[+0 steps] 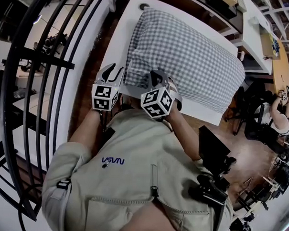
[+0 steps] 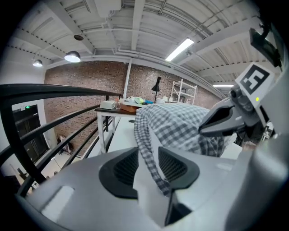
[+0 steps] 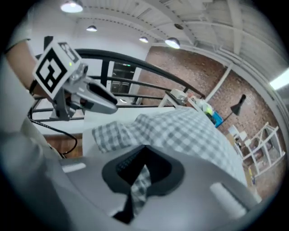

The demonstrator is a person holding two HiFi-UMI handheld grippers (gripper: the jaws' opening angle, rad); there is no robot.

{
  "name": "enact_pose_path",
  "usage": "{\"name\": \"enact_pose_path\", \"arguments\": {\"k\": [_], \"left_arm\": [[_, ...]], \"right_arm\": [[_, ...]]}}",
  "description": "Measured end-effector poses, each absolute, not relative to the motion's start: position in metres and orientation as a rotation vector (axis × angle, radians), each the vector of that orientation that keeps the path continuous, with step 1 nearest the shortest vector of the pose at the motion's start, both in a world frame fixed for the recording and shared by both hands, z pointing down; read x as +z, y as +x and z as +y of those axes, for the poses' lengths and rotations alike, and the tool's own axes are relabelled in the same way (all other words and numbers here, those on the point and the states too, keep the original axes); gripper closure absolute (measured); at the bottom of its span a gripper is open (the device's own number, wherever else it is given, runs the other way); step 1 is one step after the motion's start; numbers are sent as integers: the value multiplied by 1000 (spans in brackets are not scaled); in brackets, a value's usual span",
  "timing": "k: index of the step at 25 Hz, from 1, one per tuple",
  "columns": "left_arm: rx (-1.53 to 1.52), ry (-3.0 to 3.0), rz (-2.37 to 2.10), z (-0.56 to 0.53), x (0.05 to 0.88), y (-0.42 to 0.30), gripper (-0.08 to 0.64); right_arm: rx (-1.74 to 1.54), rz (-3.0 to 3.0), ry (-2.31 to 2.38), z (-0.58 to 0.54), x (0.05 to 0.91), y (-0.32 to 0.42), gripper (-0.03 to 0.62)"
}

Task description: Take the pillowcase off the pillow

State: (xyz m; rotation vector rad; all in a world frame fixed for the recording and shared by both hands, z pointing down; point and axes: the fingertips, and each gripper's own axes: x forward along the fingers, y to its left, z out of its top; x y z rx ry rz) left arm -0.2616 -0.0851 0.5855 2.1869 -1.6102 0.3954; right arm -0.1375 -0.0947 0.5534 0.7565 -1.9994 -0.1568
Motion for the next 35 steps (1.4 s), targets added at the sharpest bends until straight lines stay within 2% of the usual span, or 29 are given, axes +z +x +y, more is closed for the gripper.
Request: {"name": "enact_pose_path", "arguments": {"k": [6, 8, 10, 12, 13, 15, 16, 22, 26, 29, 31, 33, 35], "left_arm": [[448, 2263, -1468, -95, 598, -242, 409], [455, 2300, -1364, -97, 599, -225, 362], [469, 2310, -1231, -94, 606, -203, 267], [505, 2289, -1135, -92, 618, -187, 258], [534, 2283, -1113, -93, 623, -183, 288], [614, 2302, -1118, -98, 626, -180, 472], [642, 2324, -1132, -99, 623, -179, 522], [399, 2374, -1258, -106, 547, -212, 537], [236, 2302, -1361, -101, 520, -258, 538], [232, 2206, -1446, -99, 529, -295, 540], [292, 2250, -1384, -94, 533, -288, 538], [285, 2295, -1301, -91, 532, -270, 538], [233, 2300, -1246, -88, 530, -252, 538]], "right_arm": [[-4, -2070, 967, -93, 512, -98, 588], [35, -2094, 981, -90, 509, -90, 588], [65, -2102, 973, -88, 510, -84, 588], [72, -2116, 949, -87, 512, -84, 588], [69, -2125, 936, -88, 513, -85, 588], [69, -2134, 912, -88, 516, -86, 588], [71, -2132, 906, -87, 517, -84, 588], [-6, -2033, 991, -93, 508, -43, 589], [-115, -1778, 1190, -108, 493, 38, 589], [10, -1774, 1310, -111, 489, 90, 589], [34, -1913, 1323, -112, 475, 79, 588], [35, -2098, 1221, -104, 464, 27, 579], [60, -2260, 1002, -85, 468, -43, 452]]}}
